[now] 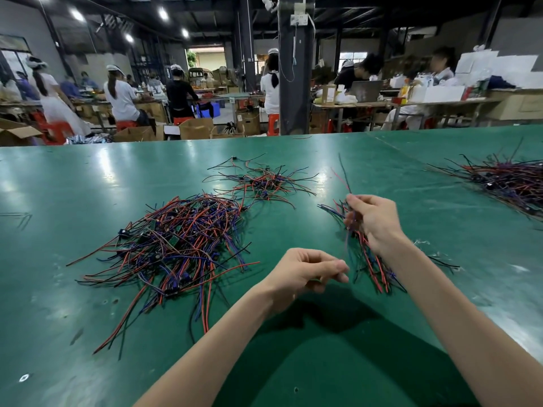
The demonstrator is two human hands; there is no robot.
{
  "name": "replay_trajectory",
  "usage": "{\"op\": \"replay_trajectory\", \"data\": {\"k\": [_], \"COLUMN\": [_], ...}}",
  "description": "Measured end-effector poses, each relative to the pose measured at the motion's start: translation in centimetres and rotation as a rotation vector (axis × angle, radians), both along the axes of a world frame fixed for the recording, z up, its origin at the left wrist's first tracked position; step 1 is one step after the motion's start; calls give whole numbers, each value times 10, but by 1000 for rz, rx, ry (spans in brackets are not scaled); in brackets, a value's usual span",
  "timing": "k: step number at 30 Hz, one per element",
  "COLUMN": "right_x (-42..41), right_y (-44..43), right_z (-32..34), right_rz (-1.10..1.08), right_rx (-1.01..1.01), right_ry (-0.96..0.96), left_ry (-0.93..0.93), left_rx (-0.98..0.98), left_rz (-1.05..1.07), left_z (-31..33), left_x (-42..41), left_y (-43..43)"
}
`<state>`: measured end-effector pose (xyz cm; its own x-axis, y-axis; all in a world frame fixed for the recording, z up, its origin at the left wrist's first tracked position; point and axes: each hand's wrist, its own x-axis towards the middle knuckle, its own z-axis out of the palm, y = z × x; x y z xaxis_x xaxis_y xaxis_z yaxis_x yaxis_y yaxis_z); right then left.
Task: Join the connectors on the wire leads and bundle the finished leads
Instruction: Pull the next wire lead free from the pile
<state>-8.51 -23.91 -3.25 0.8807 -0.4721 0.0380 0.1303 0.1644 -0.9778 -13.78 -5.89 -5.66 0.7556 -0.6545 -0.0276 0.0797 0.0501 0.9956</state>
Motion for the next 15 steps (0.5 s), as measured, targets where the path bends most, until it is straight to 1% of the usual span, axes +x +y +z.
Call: {"op": "replay_trajectory", "data": {"k": [2, 4, 6, 7, 12, 15], "right_x": [3, 5, 5, 3, 2, -1], "right_y": [-15, -27, -35, -36, -33, -29], "right_z": [-4, -10, -14, -16, -21, -21], "right_rz": [-94, -193, -280, -299, -312, -337], "right_rx": [-151, -437, -717, -788, -980, -1118], "right_ry": [84, 214, 333, 359, 372, 368], "left_ry": [5, 23, 28, 30, 24, -45], "left_rx": [31, 34, 34, 31, 12, 36], "left_rz": [-78, -121, -117, -104, 7, 173], "left_z": [-2, -3, -4, -5, -6, -4], "left_x": [-2, -4, -4, -3, 3, 10], "left_y": [-1, -1, -2, -3, -2, 1]}}
